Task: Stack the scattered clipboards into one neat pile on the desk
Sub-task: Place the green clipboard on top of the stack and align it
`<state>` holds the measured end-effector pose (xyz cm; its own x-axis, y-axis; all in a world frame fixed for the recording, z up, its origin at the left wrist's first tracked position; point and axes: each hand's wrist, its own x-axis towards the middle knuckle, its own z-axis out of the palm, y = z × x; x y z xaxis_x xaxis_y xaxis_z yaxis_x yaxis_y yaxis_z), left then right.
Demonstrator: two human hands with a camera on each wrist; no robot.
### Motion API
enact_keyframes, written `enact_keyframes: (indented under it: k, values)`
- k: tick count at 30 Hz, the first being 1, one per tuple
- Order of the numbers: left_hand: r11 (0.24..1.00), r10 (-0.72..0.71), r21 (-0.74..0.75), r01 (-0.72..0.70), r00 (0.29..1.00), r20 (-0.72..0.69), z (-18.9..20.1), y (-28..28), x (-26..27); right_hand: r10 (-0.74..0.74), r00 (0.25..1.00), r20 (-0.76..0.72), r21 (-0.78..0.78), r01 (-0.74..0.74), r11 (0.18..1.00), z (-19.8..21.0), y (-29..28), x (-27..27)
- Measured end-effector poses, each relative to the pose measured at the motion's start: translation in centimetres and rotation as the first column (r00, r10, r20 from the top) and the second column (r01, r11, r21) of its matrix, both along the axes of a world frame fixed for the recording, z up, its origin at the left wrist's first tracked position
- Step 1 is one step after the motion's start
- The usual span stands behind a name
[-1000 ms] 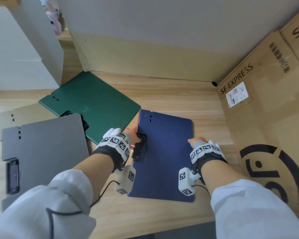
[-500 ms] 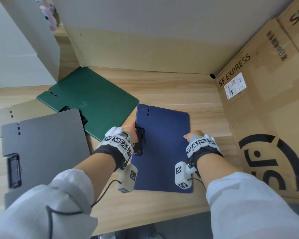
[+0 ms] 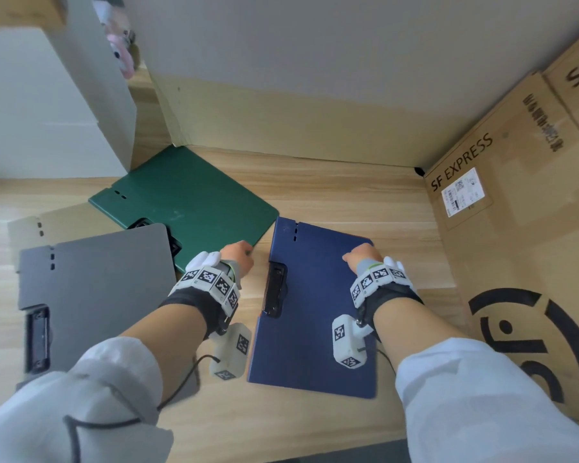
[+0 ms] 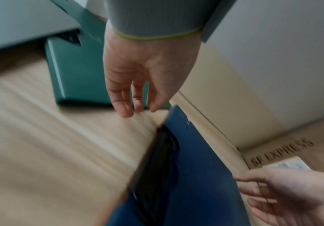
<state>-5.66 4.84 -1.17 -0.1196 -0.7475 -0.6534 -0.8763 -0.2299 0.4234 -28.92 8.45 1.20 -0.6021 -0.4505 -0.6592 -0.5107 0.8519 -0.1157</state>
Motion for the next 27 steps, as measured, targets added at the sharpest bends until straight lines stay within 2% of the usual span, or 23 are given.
enact_keyframes:
  k: [3, 7, 9, 12, 14, 21, 27]
  values:
    - [0.996, 0.041, -0.077, -0.034, 0.996, 0.081, 0.2, -2.2, 3.6, 0.154, 0.984, 0.085, -0.222, -0.132, 0.966, 1.1, -3.7, 3.5]
    - [0.991, 0.1, -0.113, -0.076, 0.968, 0.231, 0.1, -3.3, 8.6, 0.297, 0.946, 0.131, -0.295, -0.249, 0.922, 1.3, -8.0, 9.4]
    - [0.981, 0.15, -0.159, -0.111, 0.955, 0.258, -0.7, -3.3, 10.5, 0.355, 0.924, 0.143, -0.324, -0.296, 0.899, 1.1, -9.8, 11.7]
    - [0.953, 0.23, -0.251, -0.17, 0.945, 0.232, -1.5, -2.9, 12.6, 0.433, 0.893, 0.126, -0.295, -0.383, 0.876, 0.4, -12.1, 14.5]
    - [0.944, 0.234, -0.28, -0.174, 0.952, 0.198, -1.9, -2.6, 13.1, 0.463, 0.878, 0.12, -0.259, -0.422, 0.869, 0.1, -13.0, 15.0]
    - [0.943, 0.25, -0.274, -0.189, 0.945, 0.211, -3.4, -2.1, 14.6, 0.508, 0.861, 0.017, -0.183, -0.497, 0.848, -1.5, -14.7, 17.2]
    - [0.952, 0.221, -0.259, -0.161, 0.95, 0.222, -3.1, -2.3, 14.2, 0.448, 0.881, 0.154, -0.115, -0.435, 0.893, -0.9, -15.9, 16.8]
